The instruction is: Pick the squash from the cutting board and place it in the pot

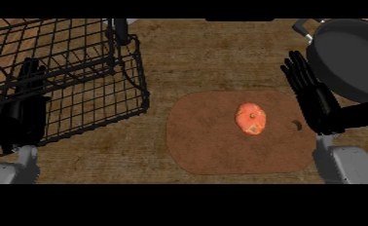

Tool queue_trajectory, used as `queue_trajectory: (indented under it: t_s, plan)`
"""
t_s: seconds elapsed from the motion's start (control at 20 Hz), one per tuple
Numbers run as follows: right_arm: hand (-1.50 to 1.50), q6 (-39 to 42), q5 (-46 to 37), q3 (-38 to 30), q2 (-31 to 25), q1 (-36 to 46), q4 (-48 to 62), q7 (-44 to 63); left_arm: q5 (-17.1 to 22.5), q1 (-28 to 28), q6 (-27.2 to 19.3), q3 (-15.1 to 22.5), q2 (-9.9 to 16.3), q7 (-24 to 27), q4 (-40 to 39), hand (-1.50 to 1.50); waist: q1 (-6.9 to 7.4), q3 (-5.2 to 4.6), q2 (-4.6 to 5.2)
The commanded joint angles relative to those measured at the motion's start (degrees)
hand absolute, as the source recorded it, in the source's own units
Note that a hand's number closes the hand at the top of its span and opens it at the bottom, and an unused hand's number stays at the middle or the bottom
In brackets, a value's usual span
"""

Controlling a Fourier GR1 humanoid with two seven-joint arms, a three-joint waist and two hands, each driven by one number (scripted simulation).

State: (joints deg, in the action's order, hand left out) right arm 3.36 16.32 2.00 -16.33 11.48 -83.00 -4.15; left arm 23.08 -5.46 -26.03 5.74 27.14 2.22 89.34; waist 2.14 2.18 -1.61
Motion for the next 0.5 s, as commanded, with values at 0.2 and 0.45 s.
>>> queue_trajectory:
  t_s: [0.2,0.45]
  plan:
    - [1.50,16.2,1.0,-2.3,-6.9,16.4,14.7,-9.9,-1.3,-3.4,3.4,1.9,2.1,-2.5,2.4,0.00,0.57,-1.99,2.61]
    - [-1.50,9.4,-15.1,-0.5,-9.8,19.6,26.1,-25.6,-0.6,-6.7,4.5,4.5,1.1,-7.3,2.7,0.00,0.76,-1.93,2.92]
